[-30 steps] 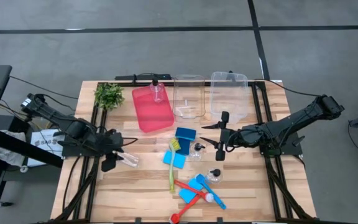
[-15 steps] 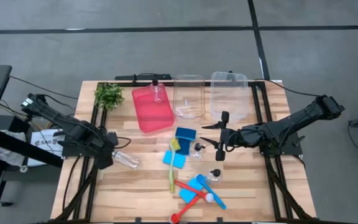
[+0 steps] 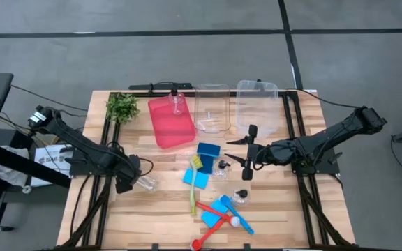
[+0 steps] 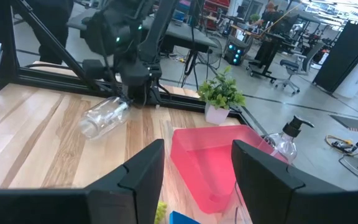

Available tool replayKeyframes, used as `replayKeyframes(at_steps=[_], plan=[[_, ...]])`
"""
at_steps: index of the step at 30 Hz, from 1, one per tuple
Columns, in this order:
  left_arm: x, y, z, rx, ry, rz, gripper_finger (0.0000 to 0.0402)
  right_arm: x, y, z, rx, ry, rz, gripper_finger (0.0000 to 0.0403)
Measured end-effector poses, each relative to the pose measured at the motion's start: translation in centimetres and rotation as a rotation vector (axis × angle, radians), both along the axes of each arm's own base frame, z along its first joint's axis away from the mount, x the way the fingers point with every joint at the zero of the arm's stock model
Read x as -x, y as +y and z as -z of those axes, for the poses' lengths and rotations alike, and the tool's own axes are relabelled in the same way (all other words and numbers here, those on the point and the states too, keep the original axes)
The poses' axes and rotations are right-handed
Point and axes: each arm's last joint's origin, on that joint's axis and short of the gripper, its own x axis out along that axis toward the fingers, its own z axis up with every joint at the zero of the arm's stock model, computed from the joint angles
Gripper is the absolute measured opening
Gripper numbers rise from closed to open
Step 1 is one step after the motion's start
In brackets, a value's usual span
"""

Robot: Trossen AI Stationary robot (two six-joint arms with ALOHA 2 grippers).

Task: Pick & Place Kitchen Sink Supplies
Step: Put the transparent soap dispenser into the red bin

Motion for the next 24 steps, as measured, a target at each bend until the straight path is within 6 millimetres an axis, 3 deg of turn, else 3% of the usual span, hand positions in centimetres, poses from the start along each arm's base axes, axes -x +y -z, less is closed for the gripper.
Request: replayKeyframes(at_steps=[12,24], plan=[[-0.9,-0.5,1.7,-0.066,0.109,0.056,0.0182,0.0,0.0,0.0,-0.001,-0.002,-0.001,0.0182],[-1.2,-0.5,1.9,-0.11,0.078,0.05,0.0195,0.0,0.0,0.0,-0.001,-0.002,-0.001,0.0182]])
